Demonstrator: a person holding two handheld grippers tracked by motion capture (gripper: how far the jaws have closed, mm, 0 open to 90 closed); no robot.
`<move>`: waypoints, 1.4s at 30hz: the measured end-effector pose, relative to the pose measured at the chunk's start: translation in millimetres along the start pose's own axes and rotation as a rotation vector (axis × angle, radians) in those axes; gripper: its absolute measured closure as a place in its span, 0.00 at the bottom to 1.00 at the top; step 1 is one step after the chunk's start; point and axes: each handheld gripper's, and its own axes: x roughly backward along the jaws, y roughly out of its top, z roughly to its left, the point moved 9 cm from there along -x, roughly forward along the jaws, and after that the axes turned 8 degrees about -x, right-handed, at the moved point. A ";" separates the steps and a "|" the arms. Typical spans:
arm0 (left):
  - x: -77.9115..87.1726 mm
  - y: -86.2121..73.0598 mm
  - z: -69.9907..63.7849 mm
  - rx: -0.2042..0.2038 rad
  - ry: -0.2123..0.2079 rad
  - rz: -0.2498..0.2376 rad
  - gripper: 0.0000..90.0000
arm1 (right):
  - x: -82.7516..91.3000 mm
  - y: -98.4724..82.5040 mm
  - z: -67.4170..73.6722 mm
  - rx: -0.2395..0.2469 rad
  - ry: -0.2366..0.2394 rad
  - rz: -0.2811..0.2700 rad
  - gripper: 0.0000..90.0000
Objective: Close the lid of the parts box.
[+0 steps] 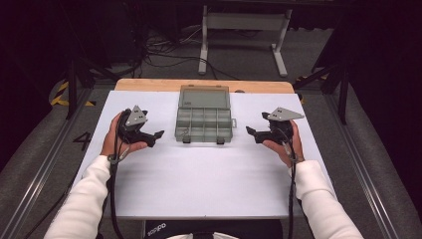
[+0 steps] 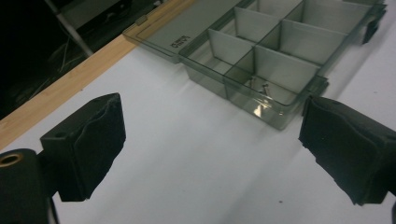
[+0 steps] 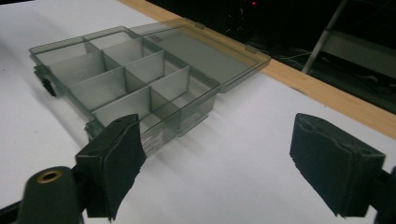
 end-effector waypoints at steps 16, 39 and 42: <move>-60.3 -0.3 43.5 0.126 0.034 0.131 0.66 | -51.1 28.4 -28.2 -0.040 -0.036 0.092 0.54; -127.5 -0.1 41.6 0.128 -0.020 0.312 1.00 | -142.0 18.9 -40.5 0.062 -0.059 0.392 1.00; -133.4 2.6 40.7 0.120 -0.026 0.314 1.00 | -145.8 14.0 -39.6 0.060 -0.047 0.410 1.00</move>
